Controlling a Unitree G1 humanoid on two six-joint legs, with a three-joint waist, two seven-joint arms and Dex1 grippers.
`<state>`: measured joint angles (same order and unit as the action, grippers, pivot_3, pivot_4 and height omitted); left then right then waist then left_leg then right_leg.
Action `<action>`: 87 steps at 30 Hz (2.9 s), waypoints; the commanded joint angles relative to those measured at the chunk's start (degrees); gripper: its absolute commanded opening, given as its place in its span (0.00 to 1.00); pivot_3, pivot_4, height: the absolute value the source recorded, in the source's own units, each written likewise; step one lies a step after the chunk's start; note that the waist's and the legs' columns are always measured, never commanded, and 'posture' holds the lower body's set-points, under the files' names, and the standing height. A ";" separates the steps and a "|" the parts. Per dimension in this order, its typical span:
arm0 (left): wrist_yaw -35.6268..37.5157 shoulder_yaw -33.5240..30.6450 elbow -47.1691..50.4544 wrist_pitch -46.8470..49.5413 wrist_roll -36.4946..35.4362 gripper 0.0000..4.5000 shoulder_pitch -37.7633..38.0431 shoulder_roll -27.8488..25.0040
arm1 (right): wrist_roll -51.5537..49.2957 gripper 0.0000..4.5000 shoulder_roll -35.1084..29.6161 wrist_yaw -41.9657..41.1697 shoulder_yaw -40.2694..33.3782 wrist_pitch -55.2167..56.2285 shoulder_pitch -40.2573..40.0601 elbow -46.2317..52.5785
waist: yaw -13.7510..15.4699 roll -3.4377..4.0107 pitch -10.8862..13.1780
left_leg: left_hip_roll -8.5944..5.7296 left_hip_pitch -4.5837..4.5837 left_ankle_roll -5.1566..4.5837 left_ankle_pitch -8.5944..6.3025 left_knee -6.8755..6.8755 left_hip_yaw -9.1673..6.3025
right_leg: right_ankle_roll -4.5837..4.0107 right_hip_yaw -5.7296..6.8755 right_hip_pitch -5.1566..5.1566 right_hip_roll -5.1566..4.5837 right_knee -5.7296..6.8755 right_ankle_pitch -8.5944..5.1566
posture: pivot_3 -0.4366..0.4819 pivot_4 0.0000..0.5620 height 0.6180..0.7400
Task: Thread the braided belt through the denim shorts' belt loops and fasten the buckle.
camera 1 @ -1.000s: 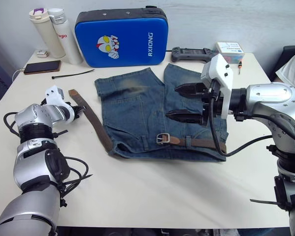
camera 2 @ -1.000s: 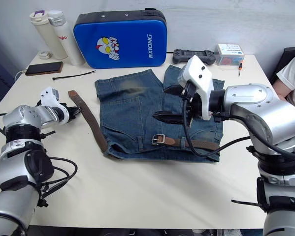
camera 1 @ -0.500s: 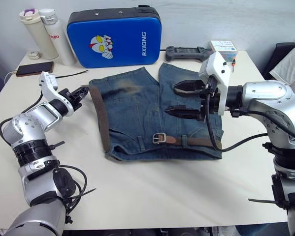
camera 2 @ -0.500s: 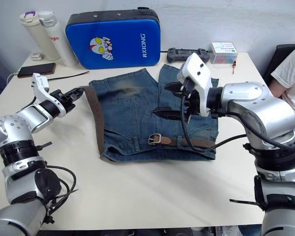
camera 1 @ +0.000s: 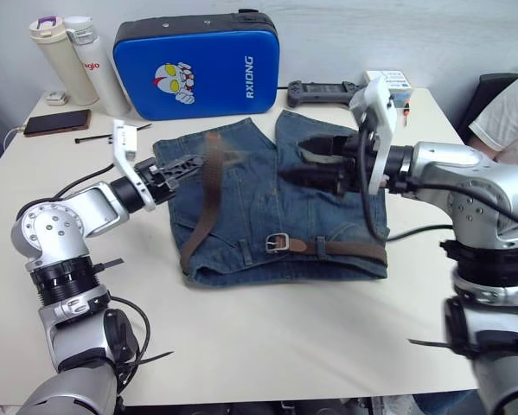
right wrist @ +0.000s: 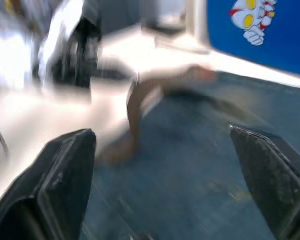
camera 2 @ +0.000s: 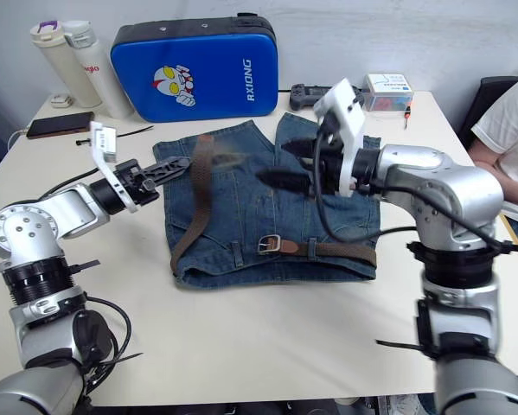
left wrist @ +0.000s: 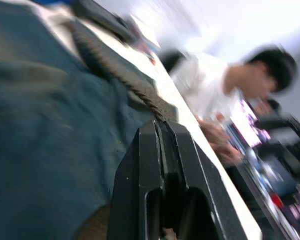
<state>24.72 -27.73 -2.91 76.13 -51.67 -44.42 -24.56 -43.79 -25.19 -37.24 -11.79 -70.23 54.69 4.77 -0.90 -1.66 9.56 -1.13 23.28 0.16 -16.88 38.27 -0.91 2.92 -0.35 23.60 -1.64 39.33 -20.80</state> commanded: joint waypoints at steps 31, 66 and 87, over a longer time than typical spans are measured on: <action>15.27 16.88 11.10 -17.67 7.46 0.00 6.18 -14.21 | 10.98 0.38 -2.88 2.32 14.24 14.83 -5.50 -3.18 | -1.18 0.27 0.11 | -0.03 -0.02 -0.03 0.02 -0.19 0.20 | 0.00 -0.19 0.11 0.09 0.01 0.00 | 0.48 0.27 1.00; 11.00 30.65 9.96 -24.80 23.44 0.00 -2.63 -11.05 | 47.40 0.01 -3.72 -18.25 26.85 49.04 5.53 -20.67 | -0.78 0.35 0.16 | 0.02 -0.02 -0.04 0.01 -0.13 0.14 | 0.00 -0.12 -0.01 0.09 -0.16 0.00 | 0.48 0.27 1.00; 7.86 25.78 15.01 -17.50 23.20 0.00 1.47 -9.80 | 53.93 0.88 3.01 -13.43 28.71 69.06 19.32 -65.15 | -1.63 0.39 0.19 | 0.02 -0.03 -0.01 0.03 -0.13 0.11 | 0.00 -0.12 0.05 0.10 -0.09 0.00 | 0.48 0.27 1.00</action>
<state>33.23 0.08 9.09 58.08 -27.49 -42.91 -34.27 9.18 -22.42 -51.52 16.99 -4.59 72.42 -57.15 -2.54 -1.27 9.75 -1.11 23.25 0.15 -16.84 38.15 -0.80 2.92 -0.46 23.64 -1.55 39.24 -20.80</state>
